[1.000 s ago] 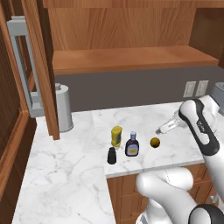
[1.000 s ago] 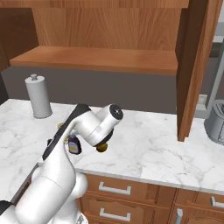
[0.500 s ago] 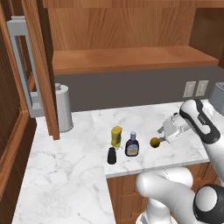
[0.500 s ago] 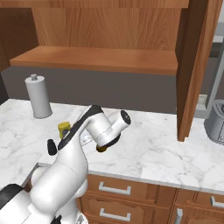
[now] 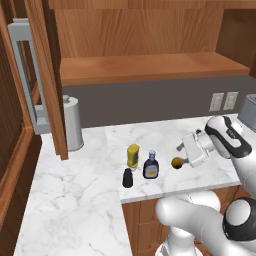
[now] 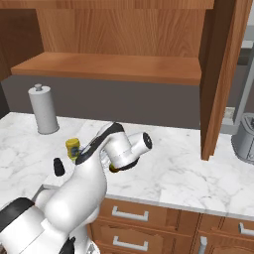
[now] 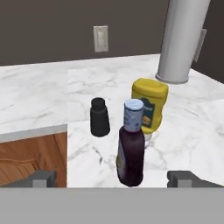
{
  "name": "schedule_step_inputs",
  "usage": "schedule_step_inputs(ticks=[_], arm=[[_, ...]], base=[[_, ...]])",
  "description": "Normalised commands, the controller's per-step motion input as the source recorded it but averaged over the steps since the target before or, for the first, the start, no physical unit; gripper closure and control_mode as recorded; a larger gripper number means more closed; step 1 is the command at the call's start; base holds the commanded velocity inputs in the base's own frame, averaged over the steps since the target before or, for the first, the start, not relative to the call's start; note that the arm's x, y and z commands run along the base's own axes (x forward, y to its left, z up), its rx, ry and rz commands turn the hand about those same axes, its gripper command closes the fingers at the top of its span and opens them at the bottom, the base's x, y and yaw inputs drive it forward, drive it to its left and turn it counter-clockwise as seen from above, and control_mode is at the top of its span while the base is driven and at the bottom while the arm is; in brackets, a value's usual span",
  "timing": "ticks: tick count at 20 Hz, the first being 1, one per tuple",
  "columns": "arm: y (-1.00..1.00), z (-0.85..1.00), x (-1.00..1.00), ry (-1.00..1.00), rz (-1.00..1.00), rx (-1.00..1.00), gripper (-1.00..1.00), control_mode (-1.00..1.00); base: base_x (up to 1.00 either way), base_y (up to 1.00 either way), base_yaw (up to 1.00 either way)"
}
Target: There are various items on the counter. Only move the condiments/shakers into the cabinet.
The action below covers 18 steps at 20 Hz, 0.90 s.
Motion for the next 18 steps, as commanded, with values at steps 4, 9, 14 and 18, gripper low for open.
schedule_step_inputs(ticks=[4,9,14,18], arm=[[0.11,-0.17,0.15,0.04,0.03,-0.01,-1.0,-1.0],[0.25,-0.27,0.11,0.11,0.05,-0.06,-1.0,-1.0],[0.31,-0.22,0.14,0.06,0.05,-0.01,-1.0,-1.0],[0.22,-0.15,0.17,0.0,0.05,0.0,-1.0,-1.0]], base=[[0.0,0.0,0.0],[0.0,0.0,0.0],[0.0,0.0,0.0],[0.0,0.0,0.0]])
